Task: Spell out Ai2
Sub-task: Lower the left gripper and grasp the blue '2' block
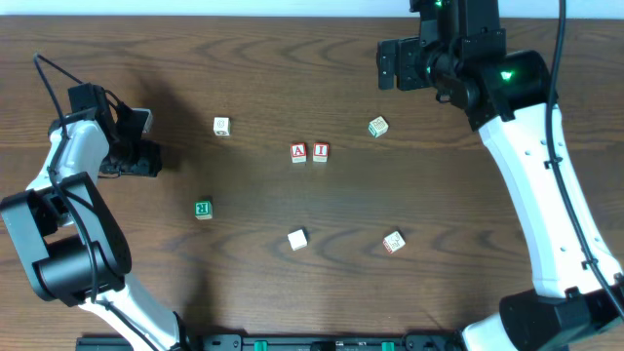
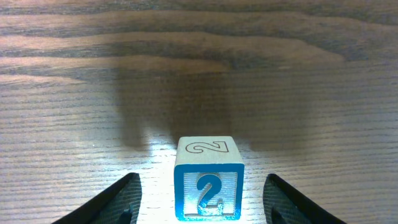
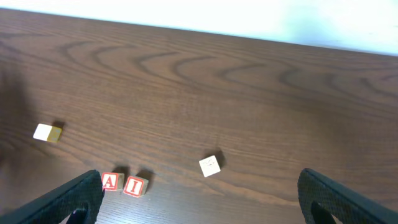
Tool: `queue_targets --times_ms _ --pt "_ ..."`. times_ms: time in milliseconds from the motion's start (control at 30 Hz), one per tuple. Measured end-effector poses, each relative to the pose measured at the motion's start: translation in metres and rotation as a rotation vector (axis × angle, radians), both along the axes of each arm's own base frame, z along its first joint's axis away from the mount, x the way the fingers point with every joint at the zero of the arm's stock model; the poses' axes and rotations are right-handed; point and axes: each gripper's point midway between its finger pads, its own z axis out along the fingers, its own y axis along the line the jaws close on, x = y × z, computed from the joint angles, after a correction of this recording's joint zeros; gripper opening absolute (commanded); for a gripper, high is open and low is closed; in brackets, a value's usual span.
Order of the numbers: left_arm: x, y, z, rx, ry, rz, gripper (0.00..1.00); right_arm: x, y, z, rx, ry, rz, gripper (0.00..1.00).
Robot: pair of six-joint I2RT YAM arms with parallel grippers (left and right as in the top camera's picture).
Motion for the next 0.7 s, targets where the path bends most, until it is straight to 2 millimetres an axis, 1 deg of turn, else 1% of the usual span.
queue_targets --times_ms 500,700 --pt "-0.0024 -0.0015 -0.0011 -0.007 0.013 0.014 0.56 0.0001 0.0005 0.0003 0.002 -0.001 0.002 0.99" --pt "-0.0026 -0.0029 -0.0031 -0.009 0.018 0.013 0.48 0.0008 0.0007 0.001 0.003 -0.005 0.002 0.99"
